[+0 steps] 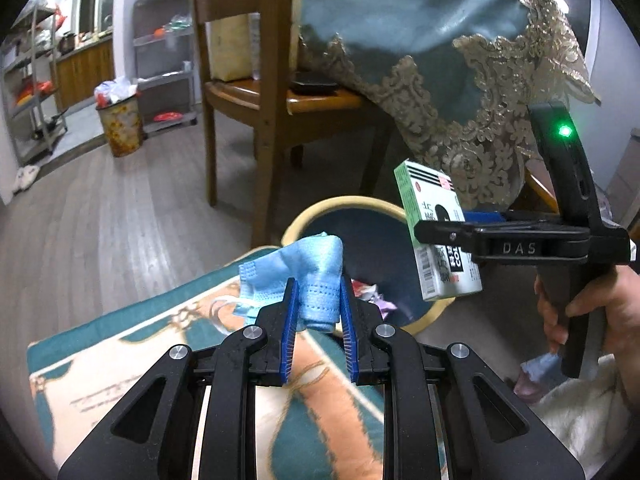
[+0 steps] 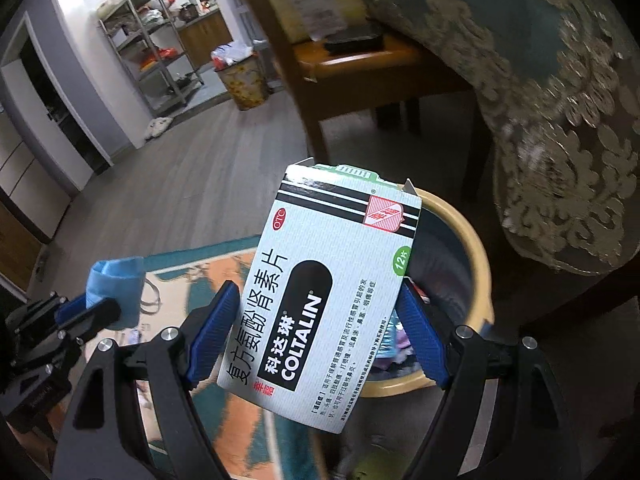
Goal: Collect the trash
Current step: 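Carry the medicine box and blue mask over the bin and release both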
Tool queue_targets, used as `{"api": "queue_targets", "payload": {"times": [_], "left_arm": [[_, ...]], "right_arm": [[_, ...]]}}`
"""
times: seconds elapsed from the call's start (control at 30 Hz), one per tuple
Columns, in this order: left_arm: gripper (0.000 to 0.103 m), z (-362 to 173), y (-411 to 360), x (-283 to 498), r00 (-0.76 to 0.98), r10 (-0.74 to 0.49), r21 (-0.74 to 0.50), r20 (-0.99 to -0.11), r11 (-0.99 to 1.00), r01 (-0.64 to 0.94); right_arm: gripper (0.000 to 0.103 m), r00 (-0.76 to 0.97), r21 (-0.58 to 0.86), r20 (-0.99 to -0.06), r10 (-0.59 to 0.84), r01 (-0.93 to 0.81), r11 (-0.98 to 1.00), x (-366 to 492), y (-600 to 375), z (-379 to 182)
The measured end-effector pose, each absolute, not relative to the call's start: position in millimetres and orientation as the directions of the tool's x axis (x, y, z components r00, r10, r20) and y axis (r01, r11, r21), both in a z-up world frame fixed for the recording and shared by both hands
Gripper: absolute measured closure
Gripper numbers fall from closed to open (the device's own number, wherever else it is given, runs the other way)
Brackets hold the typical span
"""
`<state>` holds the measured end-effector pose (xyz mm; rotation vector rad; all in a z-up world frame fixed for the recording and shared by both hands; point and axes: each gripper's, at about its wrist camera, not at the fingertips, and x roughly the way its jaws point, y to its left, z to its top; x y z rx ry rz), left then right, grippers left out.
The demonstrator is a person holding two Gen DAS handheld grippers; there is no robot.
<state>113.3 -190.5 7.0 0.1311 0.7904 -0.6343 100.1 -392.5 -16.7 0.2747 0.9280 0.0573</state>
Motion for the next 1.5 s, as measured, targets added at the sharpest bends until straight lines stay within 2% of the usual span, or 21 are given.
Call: {"api": "queue_targets", "payload": {"times": [0.57,1.07,1.3,1.5], "left_arm": [[0.081,-46,-253,139,0.455,-0.514,-0.176,-0.728,0.78,0.6],[0.081,-74,-280,165,0.436,-0.533,-0.217,-0.725,0.778,0.59],[0.058,-78,-275,167,0.444,-0.518,-0.22,-0.731,0.795,0.565],[0.057,-75,-264,166,0.453,-0.501,-0.209,-0.737,0.807,0.552]], "right_arm": [[0.025,0.525,0.23,-0.841,0.127,0.135,0.964,111,-449,-64],[0.025,0.494,0.253,-0.859,0.133,0.182,0.95,120,-454,-73],[0.024,0.503,0.265,-0.854,0.131,0.204,0.942,122,-455,-74],[0.024,0.532,0.291,-0.836,0.136,0.22,0.931,119,-455,-71]]}}
